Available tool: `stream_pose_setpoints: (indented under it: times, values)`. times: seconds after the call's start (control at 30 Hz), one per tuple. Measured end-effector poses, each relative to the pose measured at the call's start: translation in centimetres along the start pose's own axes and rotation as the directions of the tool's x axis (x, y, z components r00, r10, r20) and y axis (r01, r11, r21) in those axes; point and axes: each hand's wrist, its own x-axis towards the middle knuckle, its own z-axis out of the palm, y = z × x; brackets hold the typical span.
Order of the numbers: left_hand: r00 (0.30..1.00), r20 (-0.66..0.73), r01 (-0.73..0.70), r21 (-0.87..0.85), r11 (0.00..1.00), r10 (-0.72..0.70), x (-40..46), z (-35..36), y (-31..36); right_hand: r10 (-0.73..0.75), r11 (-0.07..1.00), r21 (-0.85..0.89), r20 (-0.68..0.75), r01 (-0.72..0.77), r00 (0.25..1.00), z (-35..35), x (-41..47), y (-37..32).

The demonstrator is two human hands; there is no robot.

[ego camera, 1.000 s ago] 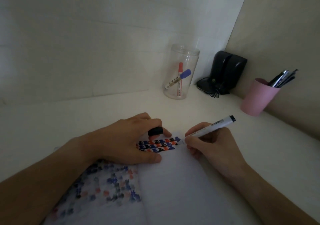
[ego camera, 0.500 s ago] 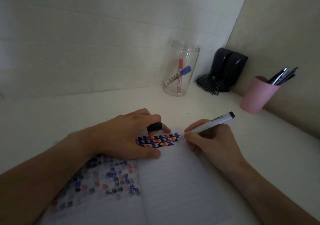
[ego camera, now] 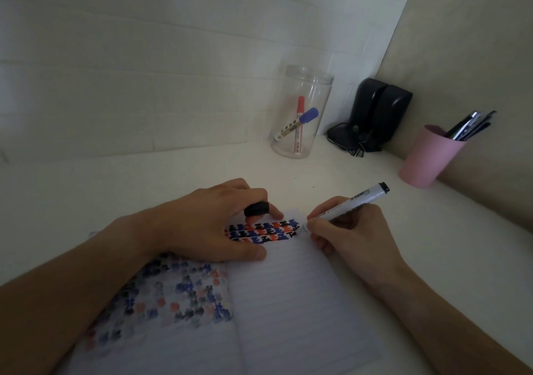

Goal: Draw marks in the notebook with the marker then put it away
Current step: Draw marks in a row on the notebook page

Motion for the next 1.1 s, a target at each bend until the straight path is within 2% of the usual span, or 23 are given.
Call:
stream_pose_setpoints:
  times: [0.57, 0.83, 0.93, 1.1]
  values:
    - [1.000, -0.006, -0.013, -0.002, 1.000, 0.013, 0.00, 0.02, 0.06, -0.029, 1.000, 0.000, 0.052, 0.029, 0.998, 0.03, -0.18, -0.18]
    - [1.000, 0.002, -0.011, 0.011, 1.000, 0.011, -0.01, -0.07, 0.18, 0.006, 0.999, -0.050, -0.039, -0.008, 0.999, 0.13, 0.25, 0.21]
    - [1.000, 0.001, -0.012, 0.009, 1.000, 0.012, -0.04, -0.11, 0.22, -0.020, 0.999, 0.050, -0.031, 0.021, 0.999, 0.02, 0.15, 0.06]
    - [1.000, -0.002, -0.001, 0.012, 1.000, 0.001, -0.16, -0.17, 0.39, -0.009, 0.929, 0.369, 0.001, 0.008, 1.000, -0.33, 0.29, -0.26]
